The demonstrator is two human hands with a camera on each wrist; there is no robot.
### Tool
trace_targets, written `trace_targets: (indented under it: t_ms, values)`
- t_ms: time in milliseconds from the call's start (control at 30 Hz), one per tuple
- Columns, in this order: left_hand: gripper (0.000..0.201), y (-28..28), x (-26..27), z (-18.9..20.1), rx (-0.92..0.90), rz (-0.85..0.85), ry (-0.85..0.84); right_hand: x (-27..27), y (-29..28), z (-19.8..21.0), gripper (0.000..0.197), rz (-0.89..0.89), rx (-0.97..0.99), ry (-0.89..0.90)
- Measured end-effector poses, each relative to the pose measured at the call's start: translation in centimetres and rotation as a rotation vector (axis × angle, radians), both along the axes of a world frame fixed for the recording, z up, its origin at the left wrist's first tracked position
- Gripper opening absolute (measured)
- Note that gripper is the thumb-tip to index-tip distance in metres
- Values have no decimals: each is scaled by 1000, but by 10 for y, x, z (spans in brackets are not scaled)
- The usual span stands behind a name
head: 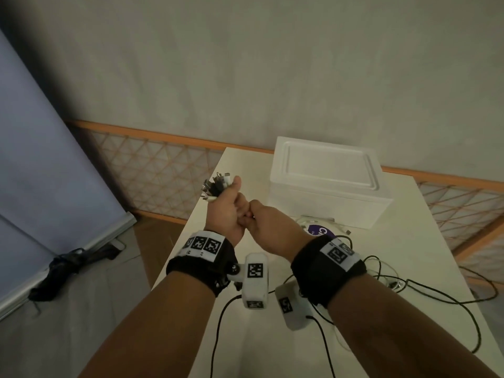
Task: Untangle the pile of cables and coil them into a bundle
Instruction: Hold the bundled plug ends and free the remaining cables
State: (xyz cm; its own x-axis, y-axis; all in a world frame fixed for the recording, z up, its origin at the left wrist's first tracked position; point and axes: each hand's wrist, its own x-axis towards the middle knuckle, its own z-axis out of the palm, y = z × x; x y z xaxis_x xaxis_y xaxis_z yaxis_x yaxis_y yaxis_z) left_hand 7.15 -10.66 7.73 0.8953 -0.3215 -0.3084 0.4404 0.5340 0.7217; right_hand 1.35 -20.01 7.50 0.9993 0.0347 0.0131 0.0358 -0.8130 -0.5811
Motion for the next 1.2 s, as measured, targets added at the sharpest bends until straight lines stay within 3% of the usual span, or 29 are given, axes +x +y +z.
trace_targets:
  t_ms: [133,267,333,467,633,800,933,1100,1200]
  values:
    - [40,7,11,3,-15,46,12,-15,-16,-5,32,9,266,183]
    - [36,16,15,-14,-70,141,142,-29,-27,-14,17,86,140,208]
    - [36,16,13,-23,-68,176,185,-29,-23,-23,15,36,110,214]
    - [34,13,10,-29,-79,257,240,-26,-15,-41,20,-66,-179,69]
    - [39,16,10,-30,-65,243,195,-32,-17,-50,31,-59,-162,19]
    - [41,32,24,-38,-34,271,170,-45,-42,-59,10,-125,-184,199]
    - [35,30,22,-41,-14,244,152,-50,-64,-67,7,-135,-126,297]
    - [41,77,61,-40,13,304,160,-95,-136,-85,25,-298,-399,439]
    - [42,74,54,-44,25,323,143,-94,-145,-76,21,-279,-633,308]
